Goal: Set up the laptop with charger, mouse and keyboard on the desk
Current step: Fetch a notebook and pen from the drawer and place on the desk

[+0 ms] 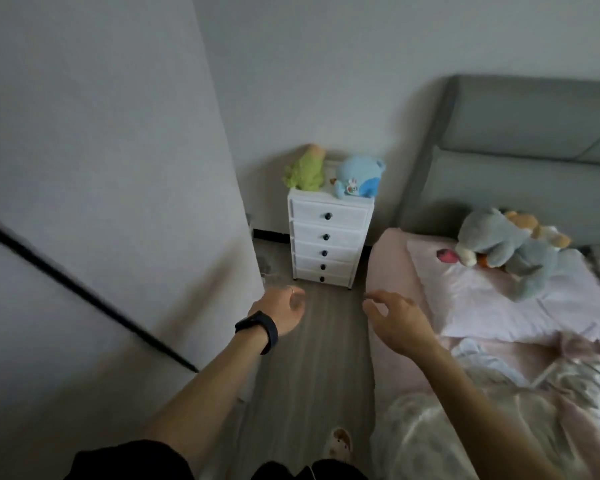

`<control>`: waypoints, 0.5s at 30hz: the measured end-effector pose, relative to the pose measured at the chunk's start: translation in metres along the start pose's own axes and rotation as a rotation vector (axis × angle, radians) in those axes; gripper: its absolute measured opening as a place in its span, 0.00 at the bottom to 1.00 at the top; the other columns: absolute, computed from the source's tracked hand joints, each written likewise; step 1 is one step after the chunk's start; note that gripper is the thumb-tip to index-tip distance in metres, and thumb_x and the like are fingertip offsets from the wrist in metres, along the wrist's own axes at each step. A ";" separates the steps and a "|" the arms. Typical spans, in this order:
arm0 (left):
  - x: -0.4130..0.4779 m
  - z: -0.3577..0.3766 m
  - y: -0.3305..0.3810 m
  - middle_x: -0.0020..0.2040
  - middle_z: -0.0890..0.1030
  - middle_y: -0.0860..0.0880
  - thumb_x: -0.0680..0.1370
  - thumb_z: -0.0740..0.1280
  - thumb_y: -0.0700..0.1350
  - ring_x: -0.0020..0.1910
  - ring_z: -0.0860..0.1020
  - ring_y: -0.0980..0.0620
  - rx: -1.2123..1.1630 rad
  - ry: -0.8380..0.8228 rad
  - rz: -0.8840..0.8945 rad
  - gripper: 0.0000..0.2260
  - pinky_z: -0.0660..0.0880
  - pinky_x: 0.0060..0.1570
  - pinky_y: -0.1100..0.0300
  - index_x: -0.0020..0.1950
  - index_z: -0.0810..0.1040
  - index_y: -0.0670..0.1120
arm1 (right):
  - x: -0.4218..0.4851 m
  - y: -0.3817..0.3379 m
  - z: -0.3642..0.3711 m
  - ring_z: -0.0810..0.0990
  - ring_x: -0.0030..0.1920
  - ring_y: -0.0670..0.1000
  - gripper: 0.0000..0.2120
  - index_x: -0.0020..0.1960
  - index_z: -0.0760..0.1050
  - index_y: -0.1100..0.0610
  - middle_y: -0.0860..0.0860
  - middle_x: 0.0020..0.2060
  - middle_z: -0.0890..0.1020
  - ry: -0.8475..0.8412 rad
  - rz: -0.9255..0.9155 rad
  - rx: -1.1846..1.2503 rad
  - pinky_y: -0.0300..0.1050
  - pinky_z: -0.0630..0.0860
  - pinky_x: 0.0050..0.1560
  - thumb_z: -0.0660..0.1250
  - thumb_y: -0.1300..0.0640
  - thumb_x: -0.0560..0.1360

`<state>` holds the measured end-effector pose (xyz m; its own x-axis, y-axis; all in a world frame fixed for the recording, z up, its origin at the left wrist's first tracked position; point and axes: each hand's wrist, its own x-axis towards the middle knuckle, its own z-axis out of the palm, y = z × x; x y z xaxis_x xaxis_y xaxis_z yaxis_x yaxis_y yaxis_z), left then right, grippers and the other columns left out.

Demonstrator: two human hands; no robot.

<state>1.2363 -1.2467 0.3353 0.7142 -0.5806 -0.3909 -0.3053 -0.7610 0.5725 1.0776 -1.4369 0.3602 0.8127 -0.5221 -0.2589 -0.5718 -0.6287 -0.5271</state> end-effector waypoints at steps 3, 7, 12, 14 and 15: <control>0.063 -0.008 0.014 0.64 0.78 0.51 0.79 0.61 0.56 0.59 0.78 0.48 -0.054 -0.048 -0.067 0.17 0.75 0.60 0.52 0.66 0.74 0.55 | 0.076 -0.001 -0.010 0.79 0.61 0.53 0.18 0.67 0.76 0.47 0.49 0.62 0.81 -0.033 -0.020 -0.012 0.48 0.75 0.62 0.61 0.43 0.80; 0.144 -0.014 0.027 0.61 0.79 0.51 0.80 0.63 0.53 0.57 0.78 0.51 -0.199 -0.085 -0.095 0.15 0.73 0.53 0.62 0.64 0.76 0.51 | 0.160 0.002 -0.012 0.79 0.61 0.52 0.19 0.66 0.77 0.47 0.49 0.62 0.81 -0.044 -0.026 -0.015 0.50 0.75 0.63 0.60 0.43 0.80; 0.268 -0.011 0.031 0.47 0.79 0.51 0.79 0.61 0.55 0.44 0.76 0.51 -0.407 -0.165 -0.213 0.11 0.70 0.41 0.59 0.50 0.79 0.51 | 0.280 0.017 -0.001 0.76 0.64 0.53 0.21 0.70 0.73 0.48 0.50 0.66 0.78 -0.038 0.037 -0.024 0.53 0.75 0.63 0.58 0.45 0.80; 0.312 -0.010 0.032 0.34 0.70 0.50 0.77 0.60 0.53 0.32 0.69 0.51 -0.446 -0.185 -0.241 0.12 0.65 0.38 0.58 0.34 0.70 0.52 | 0.324 0.023 0.004 0.76 0.65 0.54 0.20 0.71 0.72 0.49 0.50 0.67 0.77 -0.040 0.072 -0.037 0.55 0.75 0.64 0.56 0.47 0.81; 0.331 -0.010 0.032 0.32 0.67 0.50 0.76 0.60 0.51 0.31 0.65 0.50 -0.463 -0.219 -0.268 0.13 0.63 0.38 0.57 0.33 0.66 0.51 | 0.342 0.025 0.007 0.76 0.64 0.55 0.20 0.72 0.71 0.49 0.51 0.67 0.77 -0.036 0.084 -0.048 0.55 0.75 0.63 0.56 0.49 0.81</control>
<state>1.4689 -1.4602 0.2319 0.5668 -0.4689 -0.6774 0.2107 -0.7125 0.6693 1.3415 -1.6270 0.2525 0.7646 -0.5536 -0.3302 -0.6422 -0.6107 -0.4633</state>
